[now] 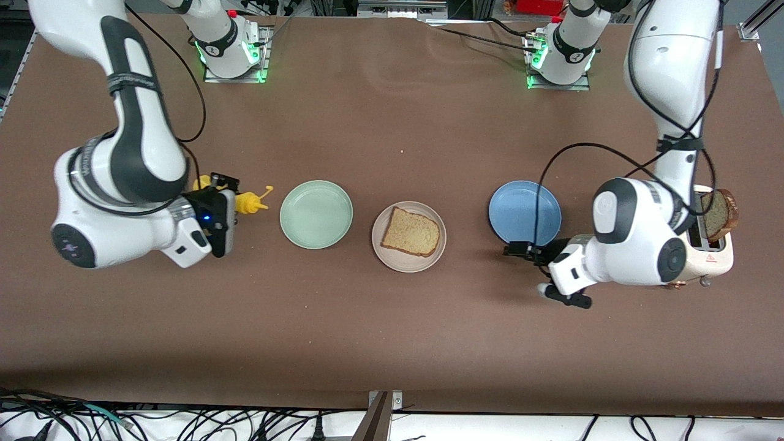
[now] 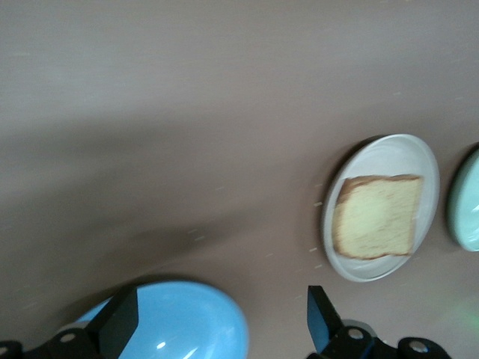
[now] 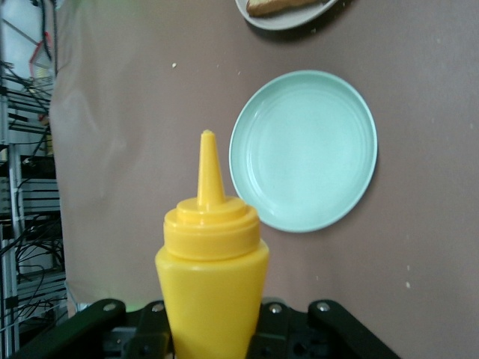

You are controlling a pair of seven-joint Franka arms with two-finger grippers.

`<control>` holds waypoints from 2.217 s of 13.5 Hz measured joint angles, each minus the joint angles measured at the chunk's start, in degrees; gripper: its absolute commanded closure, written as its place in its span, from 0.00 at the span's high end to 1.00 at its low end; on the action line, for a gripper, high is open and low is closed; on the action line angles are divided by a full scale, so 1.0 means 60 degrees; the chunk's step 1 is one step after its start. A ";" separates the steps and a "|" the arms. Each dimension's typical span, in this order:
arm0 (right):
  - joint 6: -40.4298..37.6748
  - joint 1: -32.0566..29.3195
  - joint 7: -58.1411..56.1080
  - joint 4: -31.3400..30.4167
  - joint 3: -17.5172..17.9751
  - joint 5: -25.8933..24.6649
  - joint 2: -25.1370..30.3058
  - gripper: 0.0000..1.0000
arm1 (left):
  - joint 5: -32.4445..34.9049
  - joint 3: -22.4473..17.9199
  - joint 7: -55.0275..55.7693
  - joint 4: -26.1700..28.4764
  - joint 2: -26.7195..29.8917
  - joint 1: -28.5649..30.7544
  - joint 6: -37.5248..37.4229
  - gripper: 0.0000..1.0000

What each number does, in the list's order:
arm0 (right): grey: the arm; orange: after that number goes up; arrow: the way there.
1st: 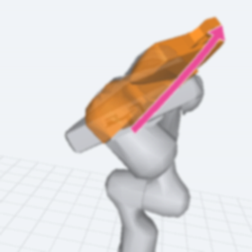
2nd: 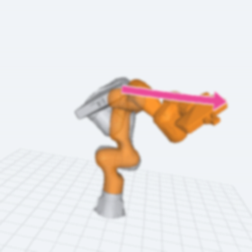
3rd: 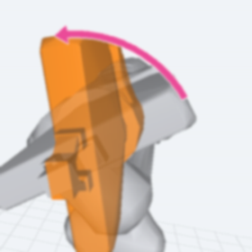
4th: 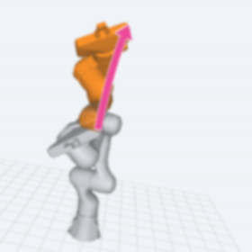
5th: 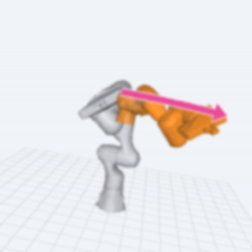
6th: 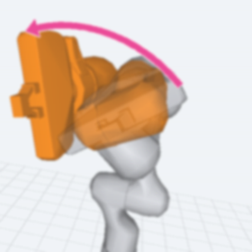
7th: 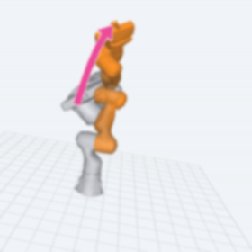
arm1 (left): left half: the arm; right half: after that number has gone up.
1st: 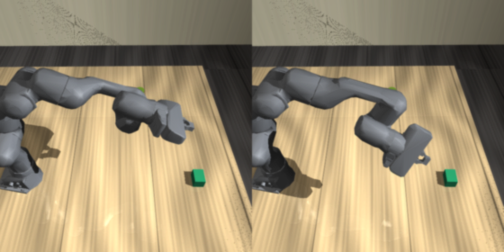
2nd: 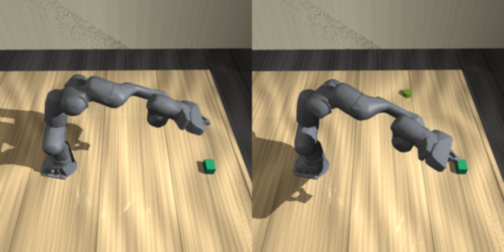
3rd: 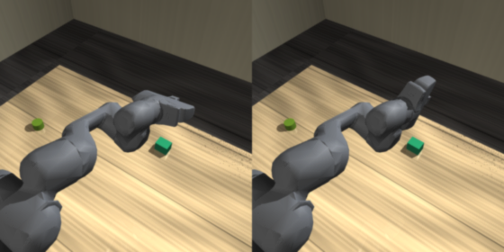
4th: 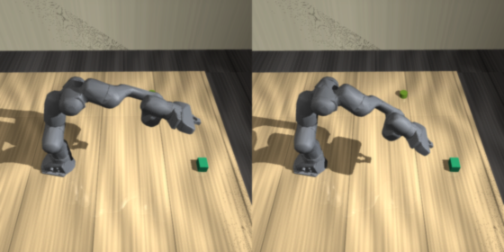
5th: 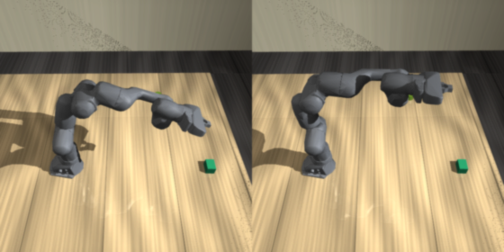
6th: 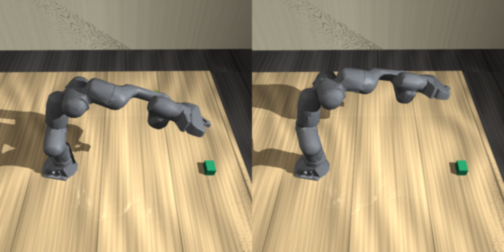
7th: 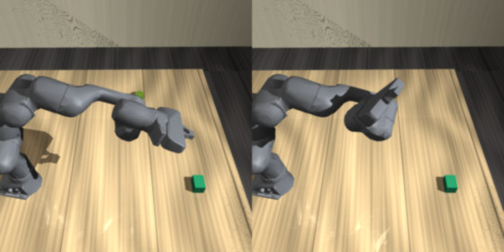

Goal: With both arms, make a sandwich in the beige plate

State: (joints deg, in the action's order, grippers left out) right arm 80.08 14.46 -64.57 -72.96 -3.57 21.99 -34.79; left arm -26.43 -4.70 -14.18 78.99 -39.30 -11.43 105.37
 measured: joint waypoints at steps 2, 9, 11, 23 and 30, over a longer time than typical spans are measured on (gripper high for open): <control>0.0369 0.0699 0.0913 0.0021 0.0020 -0.0331 -0.0001 0.00 | 0.0985 -0.0029 0.0014 -0.0004 0.0249 0.0394 -0.0409 0.99; 0.2028 0.2920 0.2500 0.0011 0.0036 -0.1778 -0.0337 0.00 | 0.2952 -0.0170 0.0039 -0.0049 0.1488 0.1265 -0.1903 0.99; 0.2284 0.3329 0.2663 0.0009 0.0034 -0.2096 -0.0465 0.00 | 0.3150 -0.0317 0.0179 -0.0058 0.1798 0.1267 -0.2243 0.99; 0.2981 0.5441 0.4288 0.0018 0.0031 -0.6196 -0.0564 0.00 | 0.4380 -0.0325 0.1546 0.0375 0.4203 0.1367 -0.2511 0.99; 0.2897 0.5515 0.4541 0.0031 -0.0048 -0.6288 -0.0532 0.00 | 0.4380 -0.0313 0.1659 0.0991 0.5291 0.1390 -0.3426 0.99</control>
State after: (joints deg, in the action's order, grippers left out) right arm 97.46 47.55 -37.32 -72.78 -3.86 -15.73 -37.99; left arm -0.15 -6.58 -4.23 84.93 -7.55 -3.08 84.81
